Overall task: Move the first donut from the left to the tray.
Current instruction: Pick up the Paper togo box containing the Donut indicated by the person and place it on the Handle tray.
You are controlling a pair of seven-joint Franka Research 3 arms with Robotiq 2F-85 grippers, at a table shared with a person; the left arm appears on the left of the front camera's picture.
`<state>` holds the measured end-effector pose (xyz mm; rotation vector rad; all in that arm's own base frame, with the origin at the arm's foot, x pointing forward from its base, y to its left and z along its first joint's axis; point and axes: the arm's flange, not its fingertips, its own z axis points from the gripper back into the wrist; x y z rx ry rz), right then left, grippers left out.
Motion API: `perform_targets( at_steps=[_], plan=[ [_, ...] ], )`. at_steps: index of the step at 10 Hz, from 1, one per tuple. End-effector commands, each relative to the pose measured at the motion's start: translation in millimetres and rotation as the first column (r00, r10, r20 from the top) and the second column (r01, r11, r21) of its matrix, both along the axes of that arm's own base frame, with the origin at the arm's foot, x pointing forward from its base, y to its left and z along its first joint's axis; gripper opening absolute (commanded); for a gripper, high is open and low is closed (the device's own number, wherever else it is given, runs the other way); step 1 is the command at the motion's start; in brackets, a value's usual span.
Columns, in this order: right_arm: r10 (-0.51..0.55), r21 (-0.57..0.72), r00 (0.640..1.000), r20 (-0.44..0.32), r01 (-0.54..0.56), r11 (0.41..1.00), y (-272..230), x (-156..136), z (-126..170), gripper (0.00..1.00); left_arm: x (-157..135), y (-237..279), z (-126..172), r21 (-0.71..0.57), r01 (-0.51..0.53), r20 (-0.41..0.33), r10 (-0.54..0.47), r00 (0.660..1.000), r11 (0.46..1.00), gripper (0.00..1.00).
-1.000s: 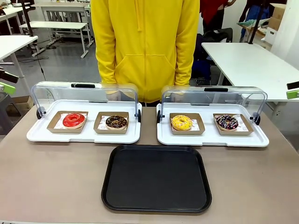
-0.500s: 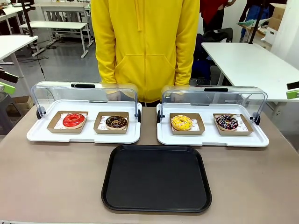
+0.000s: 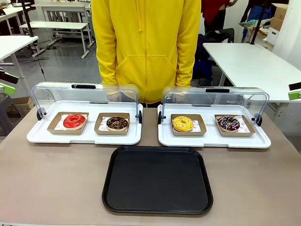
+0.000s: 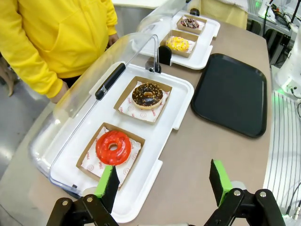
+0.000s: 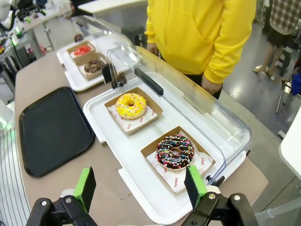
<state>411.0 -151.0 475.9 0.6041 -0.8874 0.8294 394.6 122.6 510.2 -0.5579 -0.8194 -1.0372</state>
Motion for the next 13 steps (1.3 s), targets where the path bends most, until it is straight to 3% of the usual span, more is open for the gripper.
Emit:
perform_targets(
  at_steps=[1,13],
  plan=[
    [-0.001,0.022,1.000,0.025,0.000,1.000,0.7,2.6,0.0,1.00,1.0,-0.3,1.0,-0.025,0.008,0.020,-0.008,1.000,1.000,1.00],
    [-0.001,0.022,1.000,0.025,0.000,1.000,0.7,2.6,0.0,1.00,1.0,-0.3,1.0,-0.025,0.008,0.020,-0.008,1.000,1.000,1.00]
  ],
)
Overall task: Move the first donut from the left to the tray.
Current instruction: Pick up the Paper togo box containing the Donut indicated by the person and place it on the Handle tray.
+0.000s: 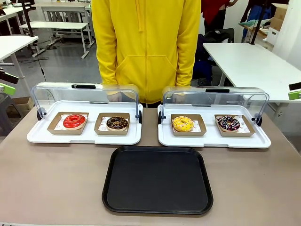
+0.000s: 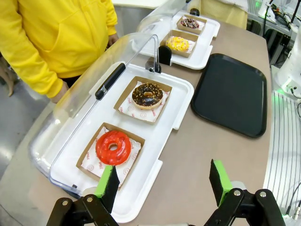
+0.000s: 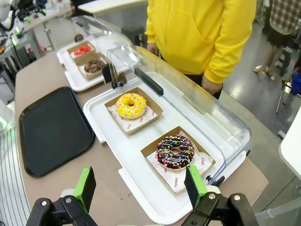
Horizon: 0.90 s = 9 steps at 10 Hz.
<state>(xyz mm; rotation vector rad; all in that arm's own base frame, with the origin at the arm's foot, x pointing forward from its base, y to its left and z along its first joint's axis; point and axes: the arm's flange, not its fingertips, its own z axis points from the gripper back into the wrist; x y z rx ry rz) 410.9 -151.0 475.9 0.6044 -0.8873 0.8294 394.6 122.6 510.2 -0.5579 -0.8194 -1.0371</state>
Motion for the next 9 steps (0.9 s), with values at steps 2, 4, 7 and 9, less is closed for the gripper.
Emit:
perform_targets(
  at_steps=[2,4,7,9],
  plan=[
    [-0.001,0.021,1.000,0.025,0.001,1.000,0.7,2.6,0.0,1.00,1.0,-0.4,1.0,-0.024,0.008,0.020,-0.008,1.000,1.000,1.00],
    [-0.001,0.021,1.000,0.025,0.001,1.000,0.7,2.6,0.0,1.00,1.0,-0.4,1.0,-0.024,0.008,0.020,-0.008,1.000,1.000,1.00],
    [-0.001,0.021,1.000,0.025,0.001,1.000,0.7,2.6,0.0,1.00,1.0,-0.4,1.0,-0.024,0.008,0.020,-0.008,1.000,1.000,1.00],
    [-0.001,0.021,1.000,0.025,0.001,1.000,0.7,2.6,0.0,1.00,1.0,-0.4,1.0,-0.024,0.008,0.020,-0.008,1.000,1.000,1.00]
  ],
)
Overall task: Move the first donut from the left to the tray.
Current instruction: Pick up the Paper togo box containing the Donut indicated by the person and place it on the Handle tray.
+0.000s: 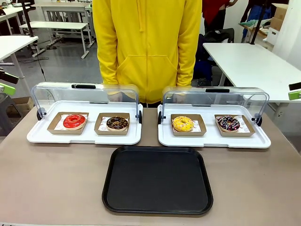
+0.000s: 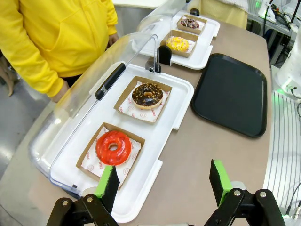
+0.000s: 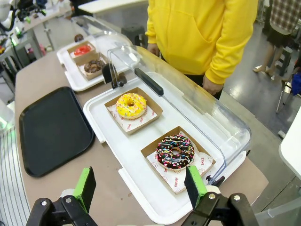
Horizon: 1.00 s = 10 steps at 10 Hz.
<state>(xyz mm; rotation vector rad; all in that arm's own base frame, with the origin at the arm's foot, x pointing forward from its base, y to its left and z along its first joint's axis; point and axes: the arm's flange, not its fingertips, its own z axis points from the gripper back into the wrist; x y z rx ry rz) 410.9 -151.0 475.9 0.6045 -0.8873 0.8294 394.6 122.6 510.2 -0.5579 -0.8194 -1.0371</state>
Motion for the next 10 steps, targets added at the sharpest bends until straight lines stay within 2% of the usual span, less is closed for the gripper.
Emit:
perform_targets(
  at_steps=[1,10],
  plan=[
    [-0.001,0.021,1.000,0.025,0.001,1.000,0.7,2.6,0.0,1.00,1.0,-0.4,1.0,-0.024,0.008,0.020,-0.008,1.000,1.000,1.00],
    [-0.001,0.021,1.000,0.025,0.001,1.000,0.7,2.6,0.0,1.00,1.0,-0.4,1.0,-0.024,0.008,0.020,-0.008,1.000,1.000,1.00]
  ],
)
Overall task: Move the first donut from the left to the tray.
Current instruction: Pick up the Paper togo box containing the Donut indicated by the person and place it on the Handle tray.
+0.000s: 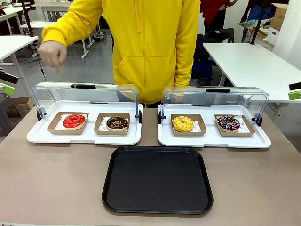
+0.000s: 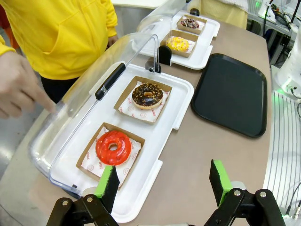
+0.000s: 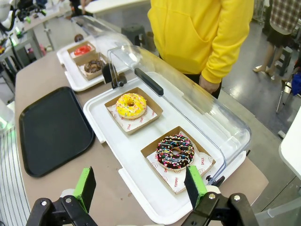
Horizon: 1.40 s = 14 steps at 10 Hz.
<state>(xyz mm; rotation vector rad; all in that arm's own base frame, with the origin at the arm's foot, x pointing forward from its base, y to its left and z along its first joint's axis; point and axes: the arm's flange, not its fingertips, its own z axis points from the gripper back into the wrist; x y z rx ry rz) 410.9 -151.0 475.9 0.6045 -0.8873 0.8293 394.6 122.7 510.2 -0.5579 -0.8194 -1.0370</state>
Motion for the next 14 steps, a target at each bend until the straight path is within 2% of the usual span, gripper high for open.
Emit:
perform_targets(
  at_steps=[1,13,14],
  plan=[
    [-0.001,0.021,1.000,0.025,0.001,1.000,0.8,2.7,0.0,1.00,1.0,-0.4,1.0,-0.024,0.008,0.020,-0.008,1.000,1.000,1.00],
    [-0.001,0.021,1.000,0.025,0.001,1.000,0.8,2.7,0.0,1.00,1.0,-0.4,1.0,-0.024,0.008,0.020,-0.008,1.000,1.000,1.00],
    [-0.001,0.021,1.000,0.025,0.001,1.000,0.8,2.7,0.0,1.00,0.0,0.0,0.0,0.000,0.000,0.000,0.000,1.000,1.000,1.00]
  ],
)
